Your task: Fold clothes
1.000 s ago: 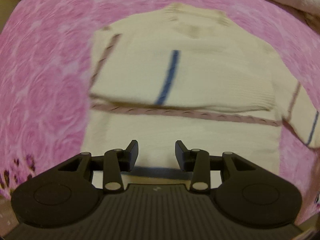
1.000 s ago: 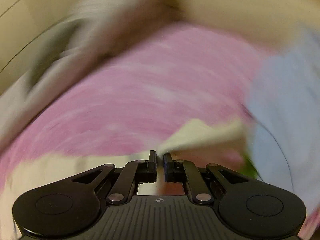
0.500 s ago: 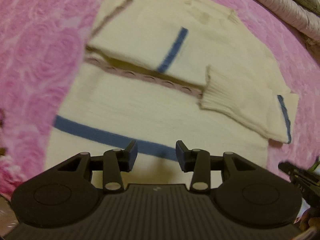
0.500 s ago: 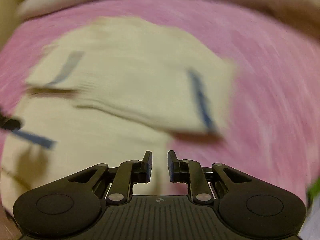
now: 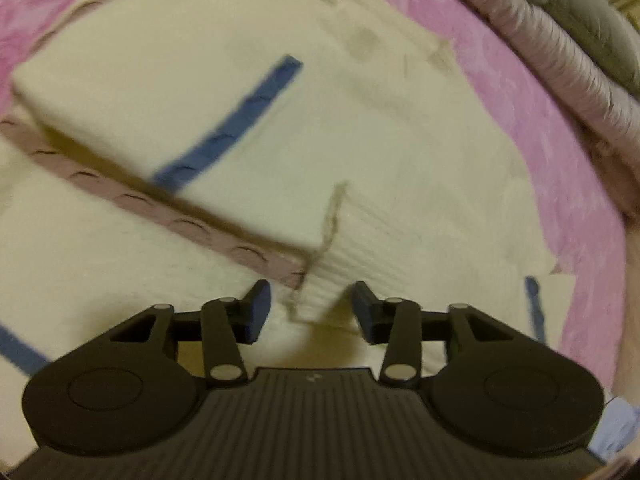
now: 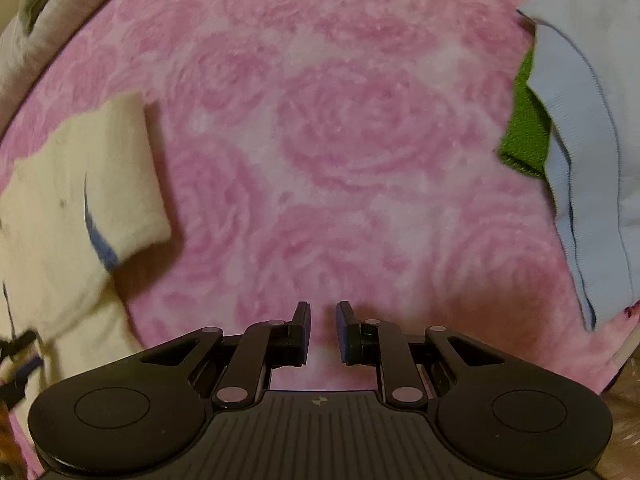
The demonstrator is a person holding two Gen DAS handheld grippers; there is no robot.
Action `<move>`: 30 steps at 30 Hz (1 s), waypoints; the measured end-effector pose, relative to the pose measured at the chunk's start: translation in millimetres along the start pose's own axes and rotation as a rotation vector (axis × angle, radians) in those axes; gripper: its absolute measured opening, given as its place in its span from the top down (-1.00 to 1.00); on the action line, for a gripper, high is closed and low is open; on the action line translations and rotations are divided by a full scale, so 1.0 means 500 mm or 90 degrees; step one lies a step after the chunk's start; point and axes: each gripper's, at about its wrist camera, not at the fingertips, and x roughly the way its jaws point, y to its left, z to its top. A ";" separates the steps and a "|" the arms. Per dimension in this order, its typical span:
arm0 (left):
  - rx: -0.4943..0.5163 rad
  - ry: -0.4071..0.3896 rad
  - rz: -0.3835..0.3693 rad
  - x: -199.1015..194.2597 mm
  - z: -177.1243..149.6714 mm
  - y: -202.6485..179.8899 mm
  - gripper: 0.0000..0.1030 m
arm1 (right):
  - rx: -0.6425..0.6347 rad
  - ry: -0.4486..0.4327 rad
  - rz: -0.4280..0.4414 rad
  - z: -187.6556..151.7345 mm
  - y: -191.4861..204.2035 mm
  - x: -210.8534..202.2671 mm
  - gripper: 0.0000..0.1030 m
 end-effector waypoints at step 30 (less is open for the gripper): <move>0.281 -0.140 0.237 -0.149 0.139 0.212 0.71 | -0.146 -0.021 0.032 -0.092 0.266 0.024 0.65</move>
